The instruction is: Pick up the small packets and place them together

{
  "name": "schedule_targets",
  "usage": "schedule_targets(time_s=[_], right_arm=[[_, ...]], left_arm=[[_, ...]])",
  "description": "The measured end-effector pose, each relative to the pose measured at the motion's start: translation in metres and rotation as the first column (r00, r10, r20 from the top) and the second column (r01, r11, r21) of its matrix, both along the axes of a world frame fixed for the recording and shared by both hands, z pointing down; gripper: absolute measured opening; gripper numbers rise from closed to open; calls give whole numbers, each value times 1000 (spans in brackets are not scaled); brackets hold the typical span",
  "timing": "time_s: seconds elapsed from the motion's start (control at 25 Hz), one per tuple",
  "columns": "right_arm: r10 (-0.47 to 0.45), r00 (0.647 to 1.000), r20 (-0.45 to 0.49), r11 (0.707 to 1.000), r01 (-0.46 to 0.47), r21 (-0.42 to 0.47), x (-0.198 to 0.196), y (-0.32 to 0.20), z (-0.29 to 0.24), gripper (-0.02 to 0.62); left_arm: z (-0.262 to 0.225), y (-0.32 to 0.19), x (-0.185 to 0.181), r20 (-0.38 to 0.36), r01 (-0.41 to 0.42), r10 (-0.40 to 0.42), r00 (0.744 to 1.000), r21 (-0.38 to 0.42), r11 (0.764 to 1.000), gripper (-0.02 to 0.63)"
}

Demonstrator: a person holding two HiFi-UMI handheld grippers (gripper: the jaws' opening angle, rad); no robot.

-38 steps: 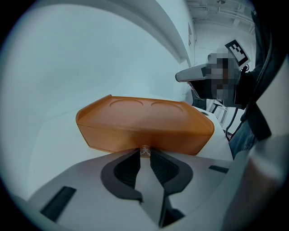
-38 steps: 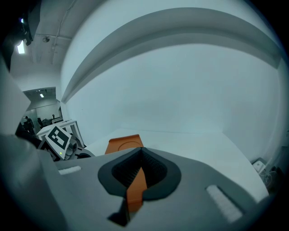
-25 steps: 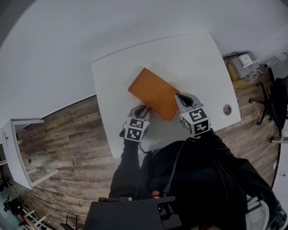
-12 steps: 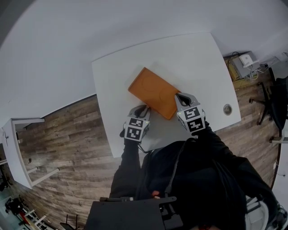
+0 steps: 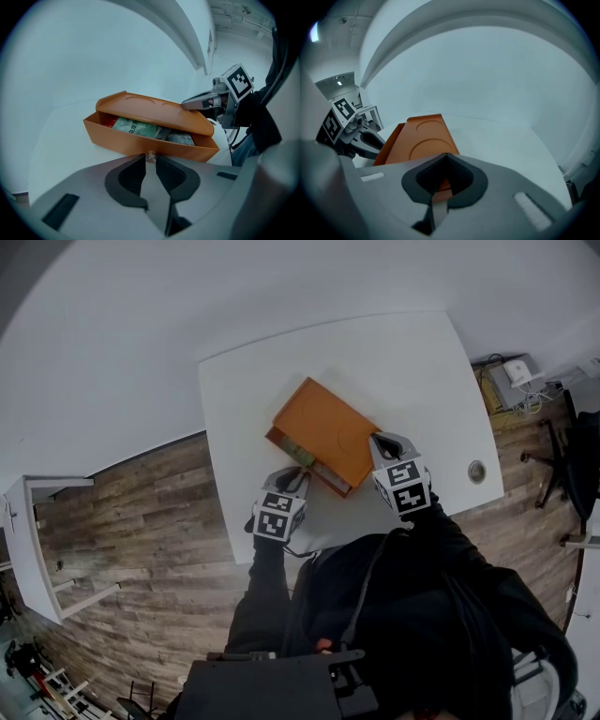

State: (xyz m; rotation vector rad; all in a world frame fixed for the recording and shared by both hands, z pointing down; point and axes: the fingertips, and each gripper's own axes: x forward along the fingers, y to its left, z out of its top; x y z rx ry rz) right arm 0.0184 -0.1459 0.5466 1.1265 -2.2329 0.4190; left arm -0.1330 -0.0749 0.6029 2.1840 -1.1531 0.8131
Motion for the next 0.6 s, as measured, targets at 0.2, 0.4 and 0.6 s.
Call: schedule_targets(time_s=[0.2,0.4,0.6], right_arm=[[-1,1000,5,1000,1,3,-2,2,0,-5],[-2,1000,7,1000,2,7,-2,2,0,-5],[0,1000,9,1000,0,8,-3,1,0,-5]], left_arm=[[3,13,-11,5,11,-11,1000,-20,1000,69],[3,22,-18,15,22,-22,1000,-30,999,69],[4,33,-27,28,29,-28,999,-42,999,69]])
